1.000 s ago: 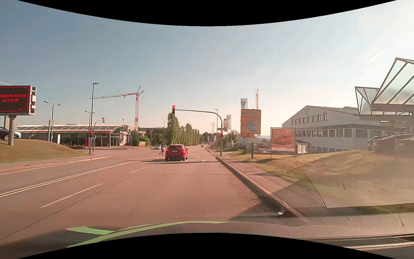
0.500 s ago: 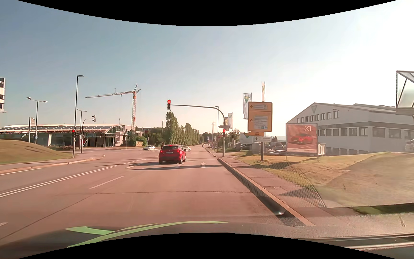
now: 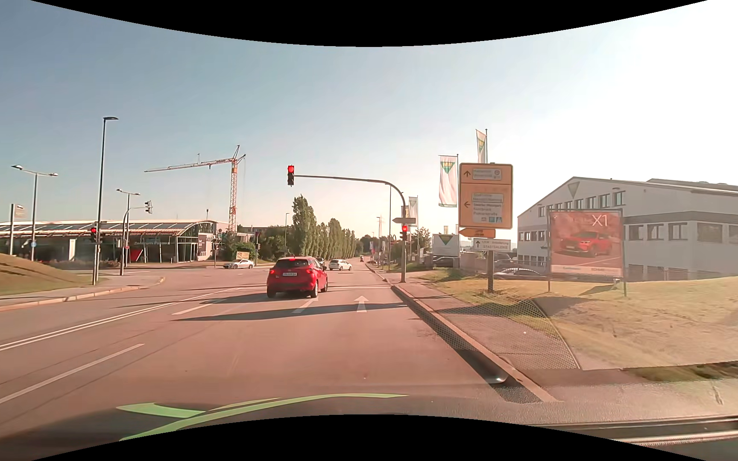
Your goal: Follow the waypoints while adhering to traffic rules and regulations
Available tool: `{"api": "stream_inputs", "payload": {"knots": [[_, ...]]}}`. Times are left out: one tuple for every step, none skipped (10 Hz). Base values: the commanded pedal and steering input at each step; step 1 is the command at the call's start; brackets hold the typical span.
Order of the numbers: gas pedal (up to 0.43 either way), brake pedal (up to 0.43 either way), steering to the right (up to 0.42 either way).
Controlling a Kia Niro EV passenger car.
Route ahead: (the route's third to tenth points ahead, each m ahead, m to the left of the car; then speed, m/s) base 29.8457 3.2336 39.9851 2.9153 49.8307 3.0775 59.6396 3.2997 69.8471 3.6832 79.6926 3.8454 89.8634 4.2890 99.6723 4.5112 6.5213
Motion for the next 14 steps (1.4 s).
{"api": "stream_inputs", "payload": {"knots": [[0.000,0.250,0.006],[0.000,0.250,0.006],[0.000,0.250,0.006],[0.000,0.250,0.007],[0.000,0.250,0.008],[0.000,0.250,0.008],[0.000,0.256,0.007],[0.000,0.250,0.008],[0.000,0.250,0.007],[0.000,0.250,0.006],[0.000,0.250,0.005],[0.000,0.250,0.003],[0.000,0.250,0.003],[0.000,0.250,0.002]]}}
